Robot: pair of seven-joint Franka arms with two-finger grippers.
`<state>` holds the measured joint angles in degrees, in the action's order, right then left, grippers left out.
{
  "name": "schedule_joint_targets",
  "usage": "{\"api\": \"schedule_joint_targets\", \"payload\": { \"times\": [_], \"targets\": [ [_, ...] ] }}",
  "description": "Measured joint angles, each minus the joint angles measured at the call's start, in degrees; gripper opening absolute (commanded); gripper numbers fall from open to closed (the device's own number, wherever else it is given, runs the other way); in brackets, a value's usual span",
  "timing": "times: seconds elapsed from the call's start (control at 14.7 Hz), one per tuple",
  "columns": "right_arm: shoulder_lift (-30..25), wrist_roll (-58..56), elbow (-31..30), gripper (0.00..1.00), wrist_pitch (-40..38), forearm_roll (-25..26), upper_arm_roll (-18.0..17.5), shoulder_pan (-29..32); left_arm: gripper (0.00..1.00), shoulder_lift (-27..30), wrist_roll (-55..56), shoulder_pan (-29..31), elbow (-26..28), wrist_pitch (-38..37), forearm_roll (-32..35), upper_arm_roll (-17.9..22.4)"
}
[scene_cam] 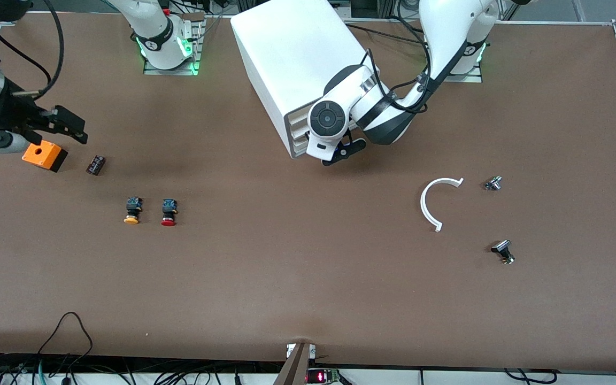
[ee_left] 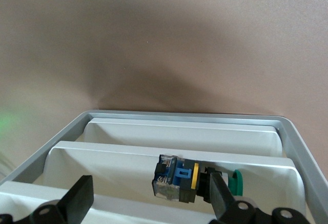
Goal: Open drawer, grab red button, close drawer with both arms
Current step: 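Release the red button and withdraw the right gripper while the left gripper closes the drawer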
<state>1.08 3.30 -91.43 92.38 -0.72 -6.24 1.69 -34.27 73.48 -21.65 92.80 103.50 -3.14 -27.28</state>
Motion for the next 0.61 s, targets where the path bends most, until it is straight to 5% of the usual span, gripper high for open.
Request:
{"api": "schedule_joint_targets", "payload": {
  "times": [0.61],
  "targets": [
    [-2.2,5.3,-0.1,0.99,-2.6,0.1,1.0,-0.6,1.00,0.0,0.0,-0.2,0.0,0.1,0.0,-0.3]
  ]
}}
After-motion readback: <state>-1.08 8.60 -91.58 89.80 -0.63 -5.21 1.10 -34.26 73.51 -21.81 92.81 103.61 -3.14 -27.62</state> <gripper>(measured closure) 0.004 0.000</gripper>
